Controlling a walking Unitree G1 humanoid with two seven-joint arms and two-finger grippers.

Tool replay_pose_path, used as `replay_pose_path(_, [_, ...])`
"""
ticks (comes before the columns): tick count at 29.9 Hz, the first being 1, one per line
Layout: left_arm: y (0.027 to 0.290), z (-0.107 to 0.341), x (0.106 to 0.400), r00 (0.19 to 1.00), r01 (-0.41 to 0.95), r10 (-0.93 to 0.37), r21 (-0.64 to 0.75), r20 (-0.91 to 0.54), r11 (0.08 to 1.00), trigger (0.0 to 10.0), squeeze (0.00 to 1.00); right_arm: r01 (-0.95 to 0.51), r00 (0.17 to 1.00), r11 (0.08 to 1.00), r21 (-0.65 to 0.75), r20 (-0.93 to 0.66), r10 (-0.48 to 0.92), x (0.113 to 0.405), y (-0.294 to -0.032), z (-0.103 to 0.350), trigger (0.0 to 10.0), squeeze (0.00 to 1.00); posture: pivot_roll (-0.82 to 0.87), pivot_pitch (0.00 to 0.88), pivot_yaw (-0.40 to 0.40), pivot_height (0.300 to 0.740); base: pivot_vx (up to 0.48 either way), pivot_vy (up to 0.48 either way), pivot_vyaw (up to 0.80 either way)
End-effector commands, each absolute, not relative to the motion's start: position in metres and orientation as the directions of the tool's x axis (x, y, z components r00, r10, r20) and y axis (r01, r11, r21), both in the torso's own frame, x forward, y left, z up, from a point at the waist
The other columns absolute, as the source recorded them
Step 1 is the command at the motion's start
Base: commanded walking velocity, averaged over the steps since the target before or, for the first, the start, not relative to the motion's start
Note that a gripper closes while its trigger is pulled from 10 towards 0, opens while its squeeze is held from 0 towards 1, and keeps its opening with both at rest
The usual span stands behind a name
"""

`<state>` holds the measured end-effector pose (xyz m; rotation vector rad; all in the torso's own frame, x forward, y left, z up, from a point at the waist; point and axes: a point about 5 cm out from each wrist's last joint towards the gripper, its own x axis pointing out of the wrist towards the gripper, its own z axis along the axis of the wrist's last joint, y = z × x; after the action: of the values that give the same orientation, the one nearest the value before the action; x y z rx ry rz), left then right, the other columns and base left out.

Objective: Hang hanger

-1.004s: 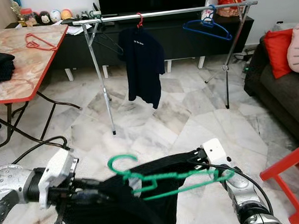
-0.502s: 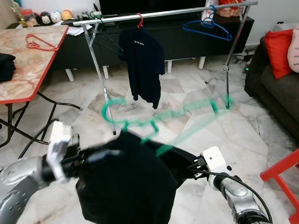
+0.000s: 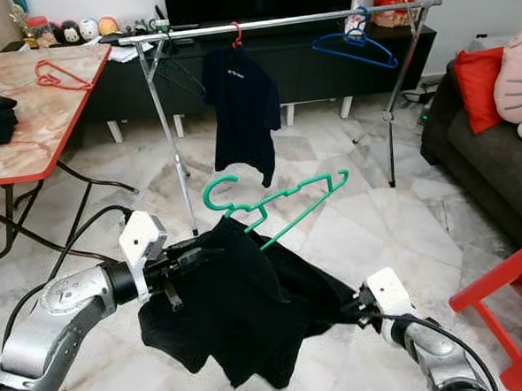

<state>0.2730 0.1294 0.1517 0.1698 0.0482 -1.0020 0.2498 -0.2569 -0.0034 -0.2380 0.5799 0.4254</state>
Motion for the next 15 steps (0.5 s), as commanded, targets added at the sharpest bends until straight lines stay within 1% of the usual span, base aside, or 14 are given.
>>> replay_pose_path(1, [0.131, 0.155, 0.274, 0.548, 0.833, -0.828, 0.165, -0.122, 0.527, 10.0, 0.00, -0.480, 0.738, 0.870, -0.113, -0.589, 0.331, 0.249, -0.262, -0.001, 10.0, 1.00, -0.04, 0.000, -0.017, 0.740, 0.000, 0.000, 0.00])
replay_pose_path(4, [0.131, 0.154, 0.276, 0.565, 0.823, -0.816, 0.154, -0.121, 0.547, 10.0, 0.00, -0.483, 0.733, 0.869, -0.110, -0.594, 0.333, 0.248, -0.263, -0.001, 10.0, 1.00, -0.04, 0.000, -0.017, 0.740, 0.000, 0.000, 0.00])
replay_pose_path(6, [0.130, 0.155, 0.276, 0.557, 0.829, -0.824, 0.136, -0.106, 0.543, 10.0, 0.00, -0.471, 0.738, 0.875, -0.114, -0.594, 0.320, 0.249, -0.264, 0.000, 10.0, 1.00, -0.04, 0.000, -0.017, 0.740, 0.000, 0.000, 0.00])
replay_pose_path(7, [0.126, 0.157, 0.270, 0.509, 0.859, -0.856, 0.104, -0.084, 0.501, 10.0, 0.00, -0.416, 0.757, 0.903, -0.109, -0.591, 0.277, 0.251, -0.267, 0.000, 10.0, 1.00, -0.04, 0.000, -0.017, 0.740, 0.000, 0.000, 0.00])
replay_pose_path(8, [0.125, 0.158, 0.267, 0.486, 0.873, -0.870, 0.099, -0.081, 0.478, 10.0, 0.00, -0.394, 0.768, 0.914, -0.095, -0.581, 0.270, 0.252, -0.267, 0.001, 10.0, 1.00, -0.04, 0.000, -0.019, 0.740, 0.000, 0.000, 0.00])
replay_pose_path(9, [0.125, 0.158, 0.267, 0.486, 0.873, -0.870, 0.099, -0.081, 0.478, 10.0, 0.00, -0.394, 0.768, 0.914, -0.095, -0.581, 0.270, 0.252, -0.267, 0.001, 10.0, 1.00, -0.04, 0.000, -0.019, 0.740, 0.000, 0.000, 0.00])
replay_pose_path(10, [0.124, 0.157, 0.263, 0.456, 0.889, -0.886, 0.092, -0.086, 0.449, 10.0, 0.00, -0.347, 0.788, 0.936, -0.052, -0.558, 0.261, 0.255, -0.267, 0.002, 10.0, 1.00, -0.04, 0.000, -0.019, 0.740, 0.000, 0.000, 0.00])
replay_pose_path(11, [0.123, 0.157, 0.262, 0.450, 0.892, -0.889, 0.091, -0.088, 0.443, 10.0, 0.00, -0.337, 0.792, 0.941, -0.037, -0.552, 0.262, 0.256, -0.267, 0.003, 10.0, 1.00, -0.04, 0.000, -0.019, 0.740, 0.000, 0.000, 0.00])
replay_pose_path(13, [0.123, 0.157, 0.256, 0.398, 0.917, -0.913, 0.074, -0.092, 0.393, 10.0, 0.00, -0.326, 0.801, 0.945, 0.002, -0.530, 0.278, 0.259, -0.264, 0.005, 10.0, 1.00, -0.04, 0.000, -0.018, 0.740, 0.000, 0.000, 0.00])
replay_pose_path(14, [0.123, 0.158, 0.252, 0.369, 0.929, -0.925, 0.064, -0.093, 0.364, 10.0, 0.00, -0.315, 0.807, 0.948, 0.047, -0.512, 0.294, 0.262, -0.262, 0.008, 10.0, 1.00, -0.04, 0.000, -0.018, 0.740, 0.000, 0.000, 0.00])
replay_pose_path(15, [0.123, 0.158, 0.252, 0.369, 0.929, -0.925, 0.064, -0.093, 0.364, 10.0, 0.00, -0.315, 0.807, 0.948, 0.047, -0.512, 0.294, 0.262, -0.262, 0.008, 10.0, 1.00, -0.04, 0.000, -0.018, 0.740, 0.000, 0.000, 0.00])
